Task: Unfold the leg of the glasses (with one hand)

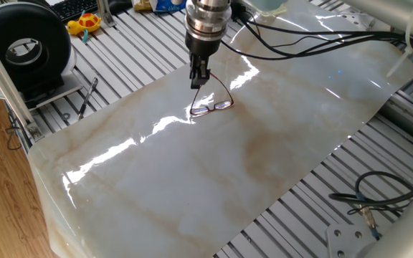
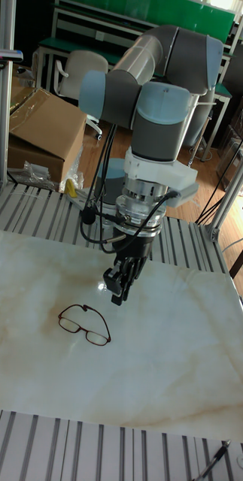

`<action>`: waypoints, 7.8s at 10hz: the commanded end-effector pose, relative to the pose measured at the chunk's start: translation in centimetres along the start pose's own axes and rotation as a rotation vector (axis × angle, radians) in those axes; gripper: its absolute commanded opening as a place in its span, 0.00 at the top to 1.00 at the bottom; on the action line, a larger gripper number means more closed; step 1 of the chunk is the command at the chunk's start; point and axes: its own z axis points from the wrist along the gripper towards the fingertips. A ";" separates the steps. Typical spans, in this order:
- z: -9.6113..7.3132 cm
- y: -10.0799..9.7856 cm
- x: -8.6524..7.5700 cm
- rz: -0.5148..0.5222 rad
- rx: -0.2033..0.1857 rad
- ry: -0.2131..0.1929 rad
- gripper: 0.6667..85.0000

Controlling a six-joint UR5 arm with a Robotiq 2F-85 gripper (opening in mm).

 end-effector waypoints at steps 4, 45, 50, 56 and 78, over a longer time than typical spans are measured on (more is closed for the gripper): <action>0.1 -0.6 0.8 0.030 0.011 0.028 0.99; 2.2 -1.5 1.2 0.061 0.040 0.081 0.99; 1.5 -1.2 2.4 0.053 0.039 0.082 0.99; 2.1 -1.6 3.6 0.028 0.045 0.083 0.99; 2.8 -3.9 6.6 0.014 0.062 0.076 0.99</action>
